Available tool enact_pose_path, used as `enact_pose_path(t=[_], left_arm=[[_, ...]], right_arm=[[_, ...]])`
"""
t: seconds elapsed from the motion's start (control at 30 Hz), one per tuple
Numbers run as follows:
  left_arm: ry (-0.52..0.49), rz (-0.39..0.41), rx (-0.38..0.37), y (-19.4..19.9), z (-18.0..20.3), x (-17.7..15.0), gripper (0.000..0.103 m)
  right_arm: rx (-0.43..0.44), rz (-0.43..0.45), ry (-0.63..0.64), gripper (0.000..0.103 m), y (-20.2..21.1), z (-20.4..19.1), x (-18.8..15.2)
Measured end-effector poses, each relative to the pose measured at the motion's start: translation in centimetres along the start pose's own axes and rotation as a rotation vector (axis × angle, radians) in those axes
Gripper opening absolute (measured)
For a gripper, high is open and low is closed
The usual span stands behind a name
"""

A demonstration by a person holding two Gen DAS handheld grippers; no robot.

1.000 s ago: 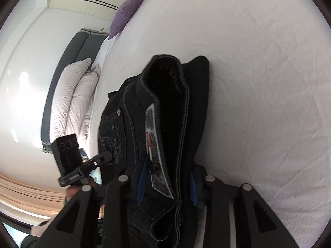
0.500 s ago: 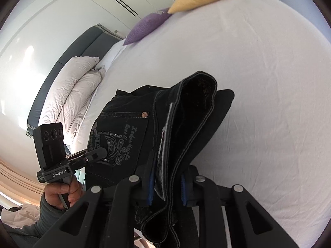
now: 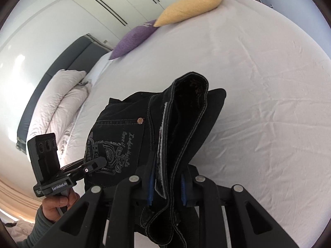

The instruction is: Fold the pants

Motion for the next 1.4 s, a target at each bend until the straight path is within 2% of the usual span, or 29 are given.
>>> enact_pose_path(t=[0.1,0.13,0.17,0.2,0.3,0.4,0.5,0.53,0.6,0.67,0.8,0.9,0.93,1.03,1.07,1.17,1.3,1.4], left_arm=[[0.006,-0.007,0.030,-1.5,-0.9,0.0,0.032],[0.016,-0.009,0.029,-1.6,-1.1,0.0,0.035],[0.024,-0.014,0.029,-1.7,-1.4,0.0,0.040],[0.028,-0.020,0.036,-1.8,-1.5,-0.2,0.048],[0.031,-0.025,0.070,-1.2,-2.2,-0.8,0.057],[0.009,0.011,0.098,0.8,-2.0,-2.0,0.065],[-0.034,0.087,0.157,4.2,-0.3,-3.2,0.071],[-0.063,0.137,0.193,6.0,0.7,-3.8,0.074],[-0.098,0.203,0.231,8.3,2.3,-4.6,0.091],[-0.154,0.299,0.312,11.7,4.7,-6.1,0.102],[-0.200,0.504,0.472,17.4,9.4,-9.0,0.103],[-0.218,0.580,0.594,20.8,12.2,-11.1,0.103],[-0.225,0.611,0.613,21.8,13.2,-11.8,0.103],[-0.252,0.695,0.569,25.0,15.4,-14.5,0.103],[-0.250,0.715,0.581,25.9,15.9,-15.3,0.103],[-0.189,0.687,0.678,27.4,16.3,-16.5,0.103],[-0.159,0.674,0.669,28.3,16.7,-17.5,0.103],[-0.124,0.604,0.680,28.1,16.6,-17.6,0.103]], right_arm=[[-0.011,-0.002,-0.029,0.023,-0.7,1.4,-0.2],[-0.011,-0.005,-0.045,0.032,-0.7,2.0,-0.4],[-0.016,-0.007,-0.060,0.035,-0.7,2.5,-0.5],[-0.014,-0.002,-0.078,0.041,-0.4,2.9,-0.7],[0.005,0.024,-0.098,0.048,0.9,3.6,-1.3],[0.005,0.064,-0.102,0.057,3.0,3.8,-2.2],[-0.024,0.118,-0.092,0.068,5.6,3.2,-3.5],[-0.042,0.143,-0.082,0.071,6.5,2.9,-4.0],[-0.080,0.196,-0.045,0.076,8.5,1.7,-5.5],[-0.137,0.243,0.008,0.079,10.0,0.0,-6.8],[-0.266,0.374,0.150,0.088,13.8,-4.4,-10.0],[-0.284,0.493,0.238,0.098,16.9,-7.8,-12.5],[-0.290,0.539,0.261,0.103,18.0,-9.0,-13.3],[-0.322,0.644,0.309,0.103,20.9,-11.6,-15.3],[-0.330,0.661,0.316,0.103,21.6,-12.2,-15.7],[-0.361,0.707,0.305,0.103,23.8,-13.7,-16.6],[-0.350,0.719,0.261,0.103,25.9,-15.2,-17.8],[-0.385,0.673,0.240,0.103,26.0,-16.0,-18.7]])
Point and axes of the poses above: each gripper's, at about its wrist camera, not at the fingertips, and y roughly against the way its jaws point, z to its right, x to its top, the point moved 3 cm from there along -y, roughly the way its jaws point, and after that the axes turned 2 degrees about -z, right-handed, at the moved point
